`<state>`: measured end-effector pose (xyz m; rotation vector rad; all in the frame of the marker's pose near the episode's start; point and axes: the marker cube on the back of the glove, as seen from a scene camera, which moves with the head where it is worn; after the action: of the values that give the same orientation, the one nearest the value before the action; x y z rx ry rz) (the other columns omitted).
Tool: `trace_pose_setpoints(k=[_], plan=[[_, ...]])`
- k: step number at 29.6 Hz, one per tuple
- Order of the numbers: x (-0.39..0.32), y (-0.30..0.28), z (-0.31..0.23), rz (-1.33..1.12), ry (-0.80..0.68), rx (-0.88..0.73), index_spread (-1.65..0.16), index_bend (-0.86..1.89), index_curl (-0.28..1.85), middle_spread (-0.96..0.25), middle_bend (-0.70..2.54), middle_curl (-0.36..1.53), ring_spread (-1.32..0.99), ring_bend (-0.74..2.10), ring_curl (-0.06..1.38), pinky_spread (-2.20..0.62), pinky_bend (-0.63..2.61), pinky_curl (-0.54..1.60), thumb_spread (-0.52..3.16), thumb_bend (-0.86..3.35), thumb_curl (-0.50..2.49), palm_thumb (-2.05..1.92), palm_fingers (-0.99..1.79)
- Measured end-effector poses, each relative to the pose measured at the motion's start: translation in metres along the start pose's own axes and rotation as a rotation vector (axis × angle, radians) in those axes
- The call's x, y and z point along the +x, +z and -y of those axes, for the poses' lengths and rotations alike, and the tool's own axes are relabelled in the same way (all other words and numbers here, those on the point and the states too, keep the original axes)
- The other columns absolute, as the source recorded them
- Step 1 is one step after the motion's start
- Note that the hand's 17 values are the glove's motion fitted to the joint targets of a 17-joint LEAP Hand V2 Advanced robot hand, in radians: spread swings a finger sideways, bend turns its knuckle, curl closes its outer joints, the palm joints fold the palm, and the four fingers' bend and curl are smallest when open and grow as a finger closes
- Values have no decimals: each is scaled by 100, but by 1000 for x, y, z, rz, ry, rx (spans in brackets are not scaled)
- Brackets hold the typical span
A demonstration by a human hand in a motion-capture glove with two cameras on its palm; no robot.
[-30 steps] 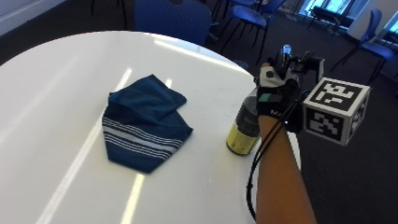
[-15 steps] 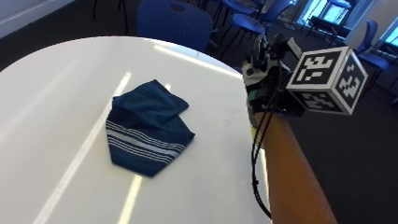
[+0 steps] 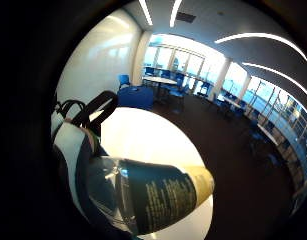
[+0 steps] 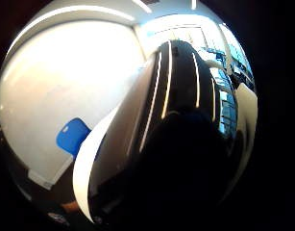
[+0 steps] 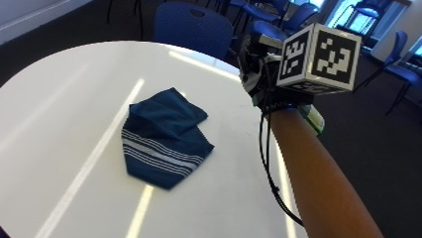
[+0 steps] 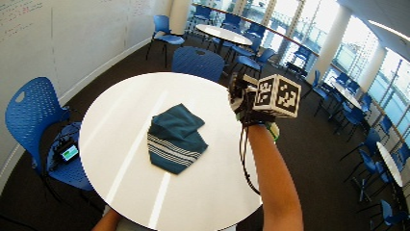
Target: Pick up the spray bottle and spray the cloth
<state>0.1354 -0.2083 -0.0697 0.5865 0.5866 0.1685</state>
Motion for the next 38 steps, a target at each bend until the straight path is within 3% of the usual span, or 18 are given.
trace_pose_setpoints(k=[20, 33, 38], plan=[[-48, 25, -17, -316, -403, 12, -26, 49, 58, -21, 64, 52, -23, 64, 46, -29, 38, 41, 28, -3, 83, 88, 140], [-70, 39, -55, -477, -599, -65, -26, 48, 57, -20, 64, 52, -23, 64, 45, -29, 38, 41, 27, -3, 84, 87, 140], [-85, 49, -63, -522, -707, -19, -26, 48, 57, -20, 65, 52, -23, 64, 45, -29, 38, 41, 27, -3, 84, 87, 140]])
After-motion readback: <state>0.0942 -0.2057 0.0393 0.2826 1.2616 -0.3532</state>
